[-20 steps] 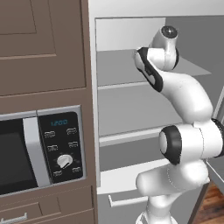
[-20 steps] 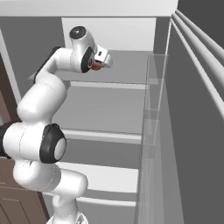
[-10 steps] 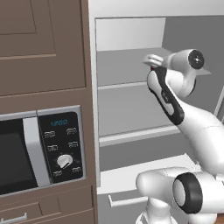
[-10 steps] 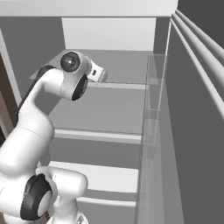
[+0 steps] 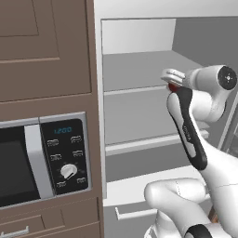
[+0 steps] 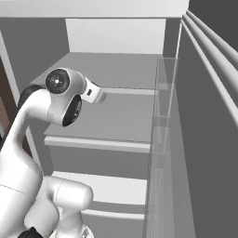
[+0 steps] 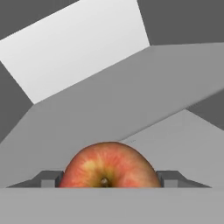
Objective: Place the cold items (apple and carrot) from the fridge in one tupperware on the dining counter. Place the warm items (kebab skewer and hot dog) in the stove area in another tupperware.
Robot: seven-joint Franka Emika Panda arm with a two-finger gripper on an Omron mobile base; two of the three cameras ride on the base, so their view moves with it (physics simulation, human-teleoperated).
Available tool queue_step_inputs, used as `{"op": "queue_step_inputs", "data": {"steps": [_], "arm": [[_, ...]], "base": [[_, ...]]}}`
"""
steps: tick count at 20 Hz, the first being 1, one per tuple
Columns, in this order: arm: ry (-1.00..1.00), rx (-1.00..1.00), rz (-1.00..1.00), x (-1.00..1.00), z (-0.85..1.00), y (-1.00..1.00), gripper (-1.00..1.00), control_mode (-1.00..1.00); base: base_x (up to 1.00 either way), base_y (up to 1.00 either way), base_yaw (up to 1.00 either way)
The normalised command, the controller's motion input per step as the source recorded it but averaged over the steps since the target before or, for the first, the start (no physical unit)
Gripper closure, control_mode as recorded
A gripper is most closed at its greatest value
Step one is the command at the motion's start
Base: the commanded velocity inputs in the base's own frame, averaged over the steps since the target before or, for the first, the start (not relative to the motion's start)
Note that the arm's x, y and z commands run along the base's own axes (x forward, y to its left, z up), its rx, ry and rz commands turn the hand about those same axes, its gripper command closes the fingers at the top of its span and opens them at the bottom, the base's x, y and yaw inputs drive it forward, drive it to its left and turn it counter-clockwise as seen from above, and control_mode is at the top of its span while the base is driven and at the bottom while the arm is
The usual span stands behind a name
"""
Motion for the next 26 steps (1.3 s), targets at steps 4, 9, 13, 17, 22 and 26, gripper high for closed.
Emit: {"op": "queue_step_inputs", "data": {"steps": [4, 9, 13, 17, 22, 26], "arm": [[0.27, -0.01, 0.0, -0.74, 0.23, 0.02, 1.0, -1.0], [0.04, 0.0, 0.0, -0.8, -0.06, 0.09, 1.0, -1.0], [0.08, 0.0, 0.0, -0.5, -0.17, 0.12, 1.0, -1.0], [0.0, 0.01, 0.0, -0.67, -0.16, 0.05, 1.0, -1.0], [0.0, 0.0, 0.0, 0.0, 0.0, 0.0, 1.0, 1.0], [0.0, 0.0, 0.0, 0.0, 0.0, 0.0, 1.0, 1.0]], "base": [[0.0, 0.0, 0.0], [0.0, 0.0, 0.0], [0.0, 0.0, 0.0], [0.0, 0.0, 0.0], [-0.78, 0.35, 0.05], [-0.64, 0.73, 0.43]]}}
